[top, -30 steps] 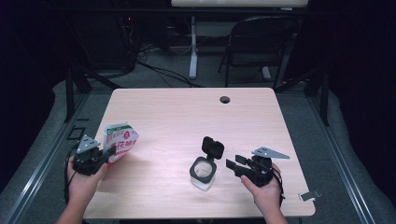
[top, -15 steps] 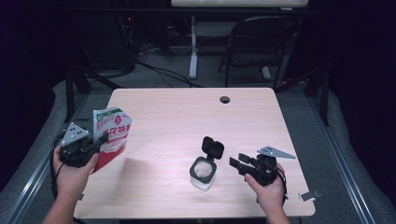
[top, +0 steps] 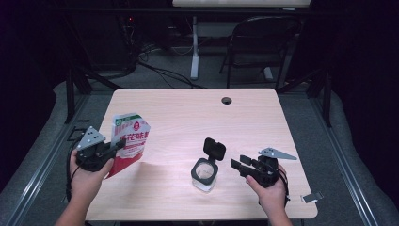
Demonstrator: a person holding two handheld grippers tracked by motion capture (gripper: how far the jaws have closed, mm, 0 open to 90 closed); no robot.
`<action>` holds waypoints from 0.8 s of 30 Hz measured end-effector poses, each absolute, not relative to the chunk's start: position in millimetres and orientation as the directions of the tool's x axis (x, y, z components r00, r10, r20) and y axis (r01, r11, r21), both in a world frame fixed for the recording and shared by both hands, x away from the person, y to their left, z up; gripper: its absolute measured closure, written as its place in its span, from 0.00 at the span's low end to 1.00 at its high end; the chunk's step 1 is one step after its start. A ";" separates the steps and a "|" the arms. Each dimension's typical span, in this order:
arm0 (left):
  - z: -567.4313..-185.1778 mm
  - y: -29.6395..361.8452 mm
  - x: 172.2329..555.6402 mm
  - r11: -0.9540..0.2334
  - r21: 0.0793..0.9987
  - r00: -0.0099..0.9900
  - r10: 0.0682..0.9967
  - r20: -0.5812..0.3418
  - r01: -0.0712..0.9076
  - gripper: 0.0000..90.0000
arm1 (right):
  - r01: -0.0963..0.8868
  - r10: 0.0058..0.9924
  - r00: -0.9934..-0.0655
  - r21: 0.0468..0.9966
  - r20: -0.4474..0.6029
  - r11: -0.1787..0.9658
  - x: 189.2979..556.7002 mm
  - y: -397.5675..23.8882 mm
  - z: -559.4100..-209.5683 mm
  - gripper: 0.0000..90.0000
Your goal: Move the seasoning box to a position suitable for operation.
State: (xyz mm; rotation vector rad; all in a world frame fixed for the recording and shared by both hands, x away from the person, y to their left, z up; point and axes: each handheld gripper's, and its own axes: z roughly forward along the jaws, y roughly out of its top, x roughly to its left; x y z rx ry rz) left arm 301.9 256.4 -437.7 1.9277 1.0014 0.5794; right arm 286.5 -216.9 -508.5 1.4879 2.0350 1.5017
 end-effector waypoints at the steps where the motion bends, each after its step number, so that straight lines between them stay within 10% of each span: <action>1: -438.2 253.4 301.8 -0.308 0.854 0.579 0.815 0.009 0.419 1.00 | 0.588 0.801 -0.471 0.808 0.369 -0.026 286.5 -216.9 -508.5 0.57; 24: -463.9 183.4 298.0 -0.368 0.855 0.765 0.642 -0.052 0.366 1.00 | 0.537 0.816 -0.499 0.843 0.293 0.026 283.2 -215.8 -497.4 0.60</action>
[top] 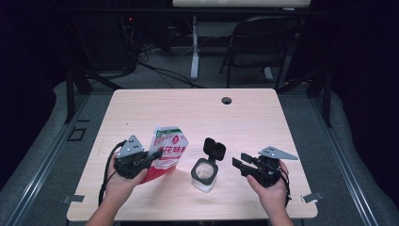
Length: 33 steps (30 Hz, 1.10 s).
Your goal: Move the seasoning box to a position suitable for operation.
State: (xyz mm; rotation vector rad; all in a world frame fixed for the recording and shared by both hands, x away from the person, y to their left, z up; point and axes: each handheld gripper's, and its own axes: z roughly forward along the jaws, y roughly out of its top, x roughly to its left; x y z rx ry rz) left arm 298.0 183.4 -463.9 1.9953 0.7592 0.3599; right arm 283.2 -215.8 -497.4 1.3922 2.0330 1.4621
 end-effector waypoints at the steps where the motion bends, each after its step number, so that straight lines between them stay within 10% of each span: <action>1: -466.8 187.7 295.9 -0.346 0.859 0.772 0.630 -0.085 0.377 1.00 | 0.535 0.808 -0.514 0.844 0.288 0.040 283.0 -214.3 -494.3 0.60; 13: -493.4 214.6 290.6 -0.265 0.829 0.765 0.585 -0.268 0.493 1.00 | 0.514 0.740 -0.623 0.845 0.252 0.146 278.2 -185.9 -471.1 0.67; 33: -511.1 198.8 284.4 -0.316 0.788 0.779 0.550 -0.302 0.529 1.00 | 0.523 0.590 -0.750 0.814 0.300 0.251 273.4 -127.3 -463.9 0.60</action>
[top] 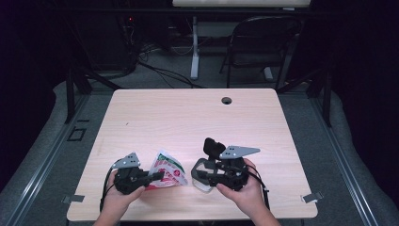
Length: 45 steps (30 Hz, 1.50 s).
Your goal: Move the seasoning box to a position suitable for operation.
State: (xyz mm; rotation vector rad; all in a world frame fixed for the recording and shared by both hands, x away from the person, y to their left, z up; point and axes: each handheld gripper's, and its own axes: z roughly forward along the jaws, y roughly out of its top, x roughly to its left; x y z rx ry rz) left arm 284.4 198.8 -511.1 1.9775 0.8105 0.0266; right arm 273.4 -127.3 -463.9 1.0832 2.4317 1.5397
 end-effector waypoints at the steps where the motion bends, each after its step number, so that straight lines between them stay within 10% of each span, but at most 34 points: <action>1: -511.5 198.9 284.6 -0.316 0.787 0.779 0.549 -0.305 0.530 1.00 | 0.527 0.587 -0.752 0.809 0.301 0.260 273.5 -126.1 -464.6 0.60; 19: -516.9 191.8 281.8 -0.333 0.774 0.783 0.537 -0.314 0.539 1.00 | 0.585 0.557 -0.752 0.747 0.354 0.315 278.9 -83.0 -490.9 0.60; 45: -527.3 189.9 277.9 -0.347 0.766 0.790 0.522 -0.322 0.542 1.00 | 0.589 0.513 -0.788 0.661 0.341 0.466 291.6 -61.3 -506.5 0.99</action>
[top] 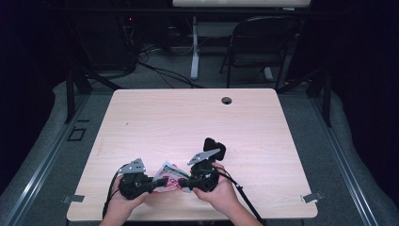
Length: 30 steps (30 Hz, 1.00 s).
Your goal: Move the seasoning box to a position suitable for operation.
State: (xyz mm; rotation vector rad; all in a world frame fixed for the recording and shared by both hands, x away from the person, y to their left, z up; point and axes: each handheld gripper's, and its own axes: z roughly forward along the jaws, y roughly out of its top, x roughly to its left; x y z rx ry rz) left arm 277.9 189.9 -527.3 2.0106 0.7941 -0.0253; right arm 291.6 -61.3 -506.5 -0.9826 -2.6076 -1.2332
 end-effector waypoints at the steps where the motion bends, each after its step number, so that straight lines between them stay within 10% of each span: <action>1: -527.5 190.0 277.9 -0.349 0.765 0.791 0.521 -0.321 0.541 1.00 | 0.588 0.511 -0.788 0.665 0.342 0.461 291.3 -60.8 -507.1 1.00; 30: -523.2 213.1 273.3 -0.275 0.824 0.784 0.550 -0.287 0.495 0.63 | 0.494 0.471 -0.843 0.721 0.260 0.486 290.8 -58.0 -504.2 1.00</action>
